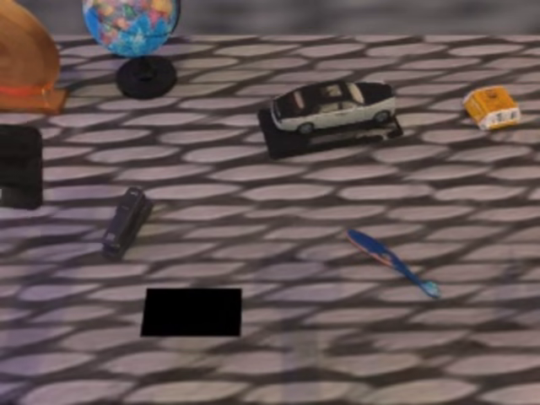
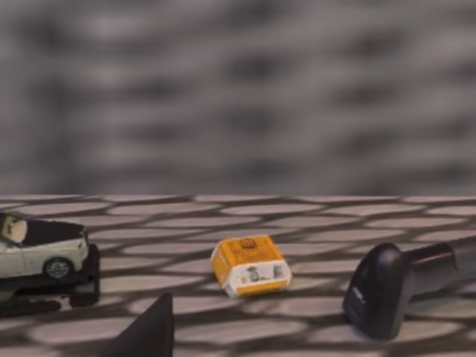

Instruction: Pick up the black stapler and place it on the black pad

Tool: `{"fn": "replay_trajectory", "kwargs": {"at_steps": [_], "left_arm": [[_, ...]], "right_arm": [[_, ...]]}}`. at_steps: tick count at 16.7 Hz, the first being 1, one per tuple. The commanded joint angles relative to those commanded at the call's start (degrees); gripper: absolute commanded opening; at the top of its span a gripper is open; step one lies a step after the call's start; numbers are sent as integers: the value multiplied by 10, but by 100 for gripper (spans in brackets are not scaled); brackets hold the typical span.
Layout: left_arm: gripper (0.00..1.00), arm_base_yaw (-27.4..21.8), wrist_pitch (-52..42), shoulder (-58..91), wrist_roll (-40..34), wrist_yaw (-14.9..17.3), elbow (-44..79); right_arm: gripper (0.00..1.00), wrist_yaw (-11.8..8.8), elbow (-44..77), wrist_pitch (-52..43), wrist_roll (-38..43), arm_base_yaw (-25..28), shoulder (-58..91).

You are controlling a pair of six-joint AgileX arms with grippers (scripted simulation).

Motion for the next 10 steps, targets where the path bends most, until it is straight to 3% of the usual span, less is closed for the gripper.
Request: {"fn": "replay_trajectory", "kwargs": {"at_steps": [10], "left_arm": [[100, -63, -333, 555, 34, -1, 474]], "right_arm": [[100, 0, 0, 0, 0, 0, 0]]}}
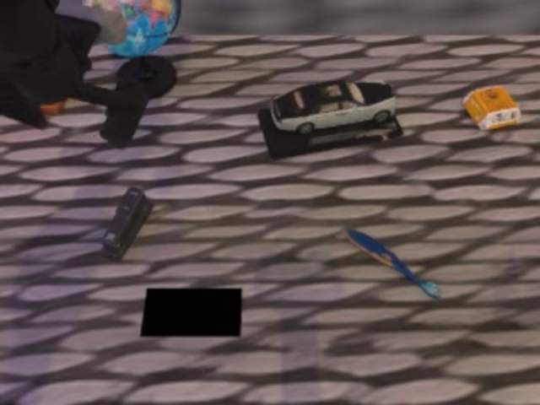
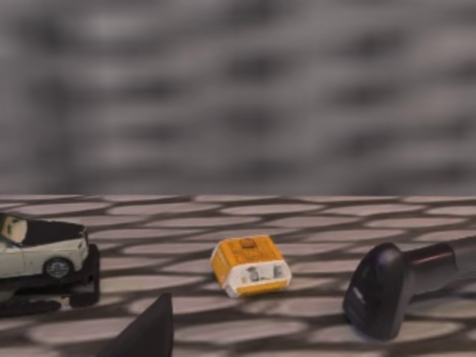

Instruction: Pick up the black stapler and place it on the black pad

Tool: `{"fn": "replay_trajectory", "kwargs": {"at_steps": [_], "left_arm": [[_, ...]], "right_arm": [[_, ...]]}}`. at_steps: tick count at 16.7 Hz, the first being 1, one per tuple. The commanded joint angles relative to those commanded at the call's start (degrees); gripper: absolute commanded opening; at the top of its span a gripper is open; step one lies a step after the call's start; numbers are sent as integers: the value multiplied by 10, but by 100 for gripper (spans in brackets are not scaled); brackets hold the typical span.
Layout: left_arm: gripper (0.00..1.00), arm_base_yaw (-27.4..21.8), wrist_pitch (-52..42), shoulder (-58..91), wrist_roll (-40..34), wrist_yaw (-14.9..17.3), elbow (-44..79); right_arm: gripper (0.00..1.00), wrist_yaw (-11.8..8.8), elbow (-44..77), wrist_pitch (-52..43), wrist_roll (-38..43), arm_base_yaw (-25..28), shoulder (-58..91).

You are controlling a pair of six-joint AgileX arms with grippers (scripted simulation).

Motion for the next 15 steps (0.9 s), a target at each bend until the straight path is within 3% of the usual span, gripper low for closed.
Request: {"fn": "replay_trajectory", "kwargs": {"at_steps": [6, 15], "left_arm": [[100, -20, -99, 169, 9, 2, 161], [100, -19, -98, 185, 11, 3, 165]], "right_arm": [[100, 0, 0, 0, 0, 0, 0], [100, 0, 0, 0, 0, 0, 0]]}}
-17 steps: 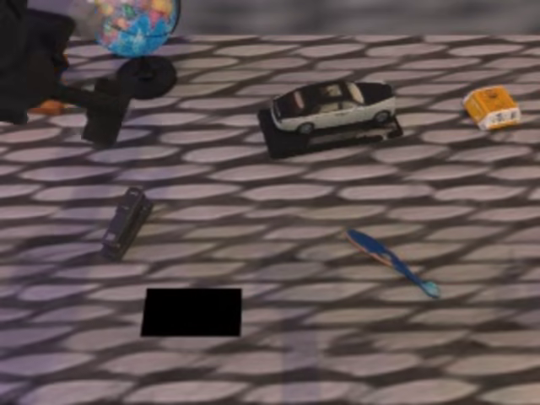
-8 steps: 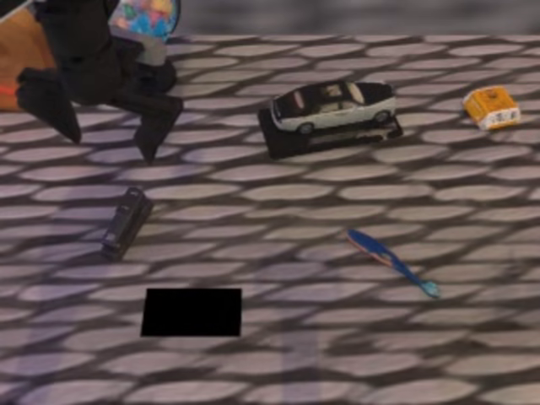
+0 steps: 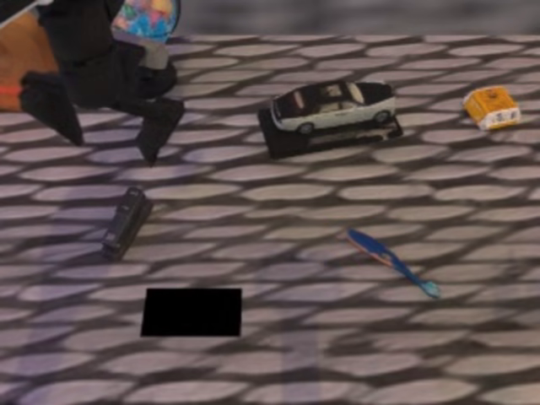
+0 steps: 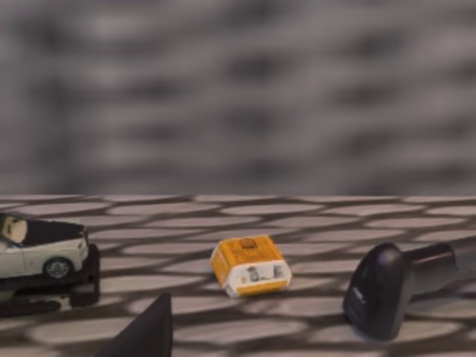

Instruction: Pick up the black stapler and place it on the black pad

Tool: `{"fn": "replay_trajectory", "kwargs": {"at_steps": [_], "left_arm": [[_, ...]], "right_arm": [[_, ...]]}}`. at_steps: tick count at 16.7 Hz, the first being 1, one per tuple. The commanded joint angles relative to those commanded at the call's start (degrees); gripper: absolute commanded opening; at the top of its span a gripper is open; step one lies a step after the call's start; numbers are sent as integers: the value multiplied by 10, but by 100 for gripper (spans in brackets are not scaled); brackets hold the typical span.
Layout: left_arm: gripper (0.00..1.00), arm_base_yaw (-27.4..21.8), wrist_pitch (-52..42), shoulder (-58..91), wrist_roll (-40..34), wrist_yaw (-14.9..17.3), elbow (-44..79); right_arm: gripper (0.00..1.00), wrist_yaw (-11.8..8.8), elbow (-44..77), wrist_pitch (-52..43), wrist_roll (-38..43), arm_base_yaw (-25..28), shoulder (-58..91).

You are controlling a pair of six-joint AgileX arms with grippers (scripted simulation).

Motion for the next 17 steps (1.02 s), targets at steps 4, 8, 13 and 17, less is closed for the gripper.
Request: {"fn": "replay_trajectory", "kwargs": {"at_steps": [4, 8, 13, 17], "left_arm": [[100, -1, 89, 19, 1, 0, -67], [100, -1, 181, 41, 1, 0, -136], [100, -1, 191, 45, 1, 0, -145], [70, -1, 191, 45, 1, 0, -145]], "right_arm": [[100, 0, 0, 0, 0, 0, 0], [100, 0, 0, 0, 0, 0, 0], [100, 0, 0, 0, 0, 0, 0], [100, 0, 0, 0, 0, 0, 0]]}}
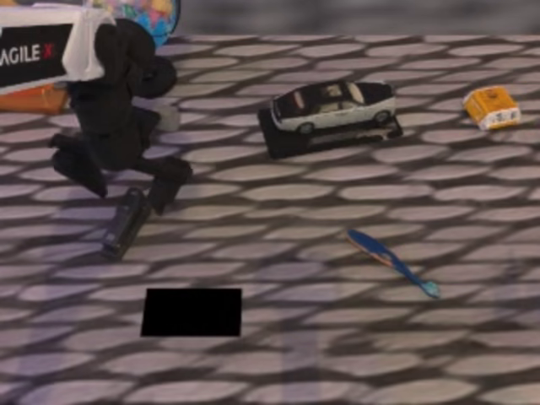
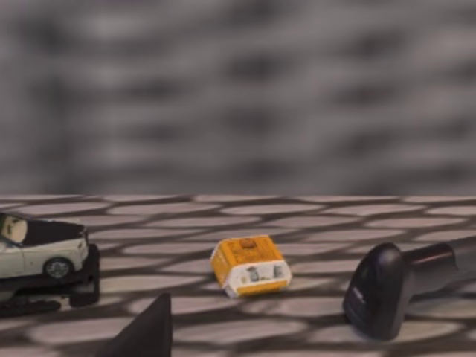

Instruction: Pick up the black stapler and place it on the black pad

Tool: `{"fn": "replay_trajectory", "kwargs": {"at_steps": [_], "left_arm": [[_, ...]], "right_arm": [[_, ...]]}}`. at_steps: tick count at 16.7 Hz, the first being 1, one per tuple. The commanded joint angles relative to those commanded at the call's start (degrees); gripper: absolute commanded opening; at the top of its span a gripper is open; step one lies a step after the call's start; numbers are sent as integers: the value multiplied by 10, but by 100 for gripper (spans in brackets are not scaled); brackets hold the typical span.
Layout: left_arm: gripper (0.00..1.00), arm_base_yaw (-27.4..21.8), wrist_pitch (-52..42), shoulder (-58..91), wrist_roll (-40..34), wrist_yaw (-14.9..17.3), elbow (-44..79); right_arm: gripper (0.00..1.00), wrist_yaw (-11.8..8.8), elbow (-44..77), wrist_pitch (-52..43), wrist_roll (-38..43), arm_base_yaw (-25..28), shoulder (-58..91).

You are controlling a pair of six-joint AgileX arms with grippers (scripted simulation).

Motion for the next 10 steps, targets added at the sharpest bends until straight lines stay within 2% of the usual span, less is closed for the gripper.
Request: {"fn": "replay_trajectory", "kwargs": {"at_steps": [9, 10], "left_arm": [[2, 0, 0, 0, 0, 0, 0], [0, 0, 0, 0, 0, 0, 0]], "right_arm": [[100, 0, 0, 0, 0, 0, 0], [100, 0, 0, 0, 0, 0, 0]]}}
